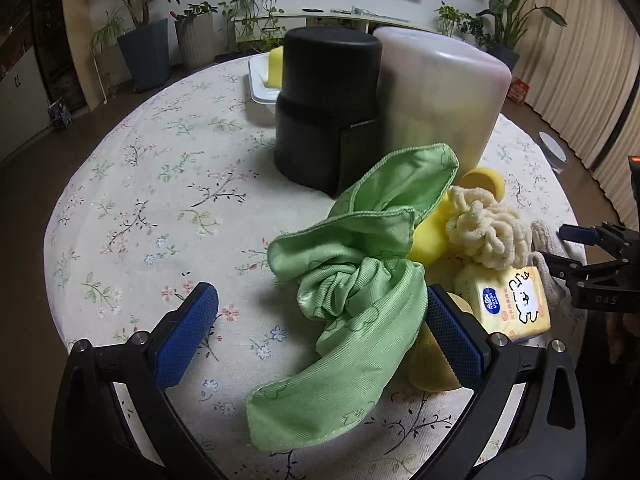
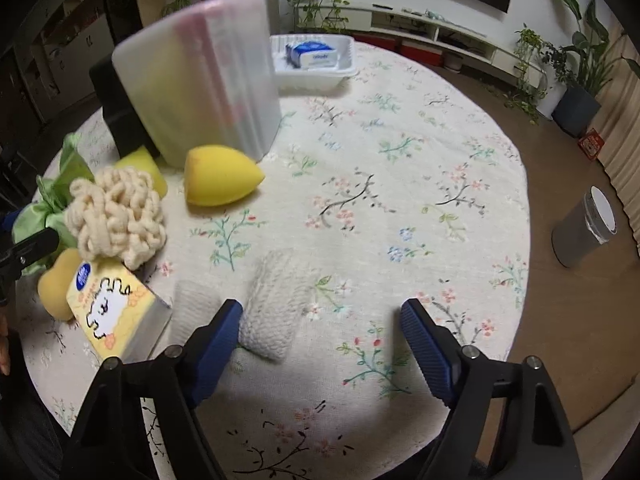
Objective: Organize soft objects
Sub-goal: 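Grasp the green cloth with the left tool while the right tool grasps the knitted pad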
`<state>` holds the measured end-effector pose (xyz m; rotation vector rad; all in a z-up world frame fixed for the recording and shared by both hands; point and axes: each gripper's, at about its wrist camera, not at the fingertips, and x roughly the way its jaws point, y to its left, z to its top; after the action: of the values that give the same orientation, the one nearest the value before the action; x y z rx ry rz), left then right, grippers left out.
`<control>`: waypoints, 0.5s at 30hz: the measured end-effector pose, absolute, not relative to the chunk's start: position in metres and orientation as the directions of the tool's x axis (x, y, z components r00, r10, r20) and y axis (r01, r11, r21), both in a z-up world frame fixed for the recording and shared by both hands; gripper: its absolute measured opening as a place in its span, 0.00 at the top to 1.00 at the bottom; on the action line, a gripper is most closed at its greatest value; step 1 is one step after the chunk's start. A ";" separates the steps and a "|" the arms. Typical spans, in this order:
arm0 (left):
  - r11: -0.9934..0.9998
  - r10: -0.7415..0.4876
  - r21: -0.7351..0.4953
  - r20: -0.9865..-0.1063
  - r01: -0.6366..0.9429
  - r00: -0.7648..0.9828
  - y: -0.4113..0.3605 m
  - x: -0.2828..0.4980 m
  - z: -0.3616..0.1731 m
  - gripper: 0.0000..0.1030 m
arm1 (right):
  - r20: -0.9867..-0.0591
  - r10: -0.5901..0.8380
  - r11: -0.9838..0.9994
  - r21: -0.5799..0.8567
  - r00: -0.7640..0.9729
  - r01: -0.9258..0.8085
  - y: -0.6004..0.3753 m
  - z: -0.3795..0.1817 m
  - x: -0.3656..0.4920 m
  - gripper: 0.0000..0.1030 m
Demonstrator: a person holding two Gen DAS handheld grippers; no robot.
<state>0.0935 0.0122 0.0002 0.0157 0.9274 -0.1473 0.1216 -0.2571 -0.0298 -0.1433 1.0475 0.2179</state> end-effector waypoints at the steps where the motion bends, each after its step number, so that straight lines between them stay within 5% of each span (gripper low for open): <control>1: 0.990 -0.118 -0.048 -0.801 0.134 0.587 0.012 0.094 -0.001 0.00 | -0.867 0.112 0.968 -0.016 0.485 -0.252 -0.255 -0.029 0.122 0.21; 11: 0.991 -0.135 -0.101 -0.831 0.093 0.539 0.020 0.106 -0.012 0.00 | -0.868 0.095 0.967 -0.035 0.488 -0.251 -0.247 -0.029 0.129 0.23; 15: 0.994 -0.105 -0.084 -0.818 0.063 0.565 0.027 0.104 -0.007 0.01 | -0.869 0.086 0.973 -0.032 0.487 -0.230 -0.253 -0.031 0.129 0.08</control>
<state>0.1043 0.0272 -0.0069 -0.0473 0.9649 -0.0985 0.1286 -0.2528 -0.0312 -0.1512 1.0453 0.1932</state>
